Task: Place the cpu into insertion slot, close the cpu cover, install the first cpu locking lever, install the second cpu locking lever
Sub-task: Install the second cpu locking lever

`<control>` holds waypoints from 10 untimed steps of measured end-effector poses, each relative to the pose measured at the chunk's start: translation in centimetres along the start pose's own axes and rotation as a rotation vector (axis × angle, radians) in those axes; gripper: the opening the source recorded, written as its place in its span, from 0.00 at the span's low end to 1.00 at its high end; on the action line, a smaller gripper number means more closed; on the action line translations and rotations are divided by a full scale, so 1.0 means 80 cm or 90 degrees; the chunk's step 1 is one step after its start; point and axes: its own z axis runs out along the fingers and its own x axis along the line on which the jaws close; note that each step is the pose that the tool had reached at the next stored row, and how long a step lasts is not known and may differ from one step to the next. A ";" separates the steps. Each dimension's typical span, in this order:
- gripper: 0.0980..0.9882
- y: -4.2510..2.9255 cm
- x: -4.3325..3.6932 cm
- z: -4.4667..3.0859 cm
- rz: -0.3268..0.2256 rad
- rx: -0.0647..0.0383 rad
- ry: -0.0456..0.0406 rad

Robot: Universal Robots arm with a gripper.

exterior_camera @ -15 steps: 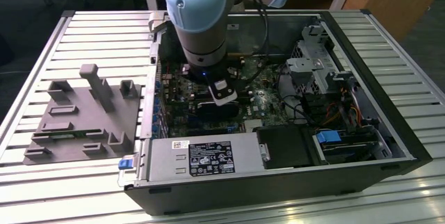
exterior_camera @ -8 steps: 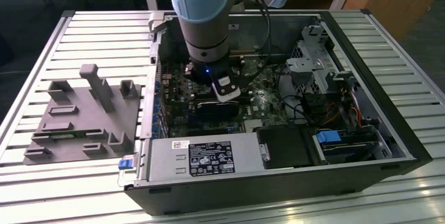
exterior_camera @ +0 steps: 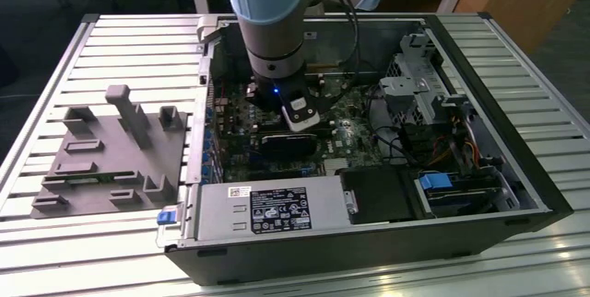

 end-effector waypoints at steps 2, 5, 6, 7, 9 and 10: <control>0.00 0.0044 0.001 0.0011 0.000 0.000 0.0000; 0.00 0.0103 0.000 0.0028 0.000 0.000 0.0000; 0.00 0.0118 -0.002 0.0034 0.000 0.000 0.0001; 0.00 0.0131 -0.005 0.0039 0.000 0.000 0.0002; 0.00 0.0154 -0.012 0.0050 0.000 0.000 0.0007; 0.00 0.0166 -0.016 0.0056 0.000 0.000 0.0012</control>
